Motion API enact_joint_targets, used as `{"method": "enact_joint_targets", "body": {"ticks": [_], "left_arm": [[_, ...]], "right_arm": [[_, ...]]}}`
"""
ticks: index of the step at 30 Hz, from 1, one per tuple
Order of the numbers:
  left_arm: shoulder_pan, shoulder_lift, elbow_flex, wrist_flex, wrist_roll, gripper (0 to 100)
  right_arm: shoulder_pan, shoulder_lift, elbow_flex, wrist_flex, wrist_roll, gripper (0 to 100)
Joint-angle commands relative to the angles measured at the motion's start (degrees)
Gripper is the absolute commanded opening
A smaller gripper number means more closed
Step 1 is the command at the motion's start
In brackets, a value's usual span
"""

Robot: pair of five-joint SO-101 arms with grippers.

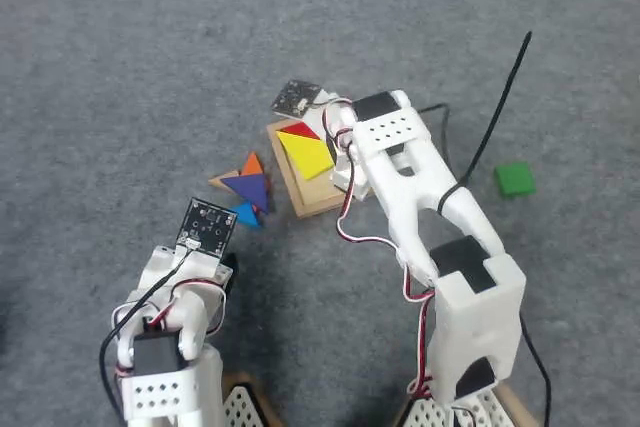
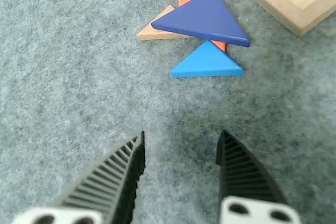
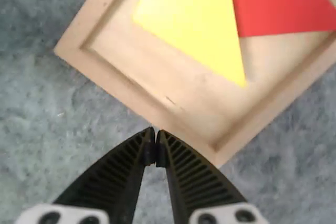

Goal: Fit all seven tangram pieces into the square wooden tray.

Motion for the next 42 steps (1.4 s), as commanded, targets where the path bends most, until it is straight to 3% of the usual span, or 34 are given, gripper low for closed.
{"method": "enact_joint_targets", "body": {"ticks": [1,16,24,34,38,42], "left_arm": [[-0.4,-0.9,-0.5,0.5,-0.8,21],[-0.4,-0.9,-0.5,0.5,-0.8,21],[-0.4,-0.9,-0.5,0.5,-0.8,21],[-0.4,-0.9,-0.5,0.5,-0.8,21],[-0.4,-0.9,-0.5,0.5,-0.8,21],[-0.4,-0.9,-0.5,0.5,-0.8,21]], "right_arm": [[0.2,4.1,-8.3,0.2,1.7,0.9],[4.3,30.2,-49.1,13.5,1.7,0.9],[4.4,40.0,-63.2,13.8,-1.8,0.9],[4.9,41.4,-72.7,12.3,-5.9,1.1],[4.2,40.5,-73.5,9.7,-12.7,1.2],[-1.3,39.1,-78.6,12.6,-15.1,1.3]]}}
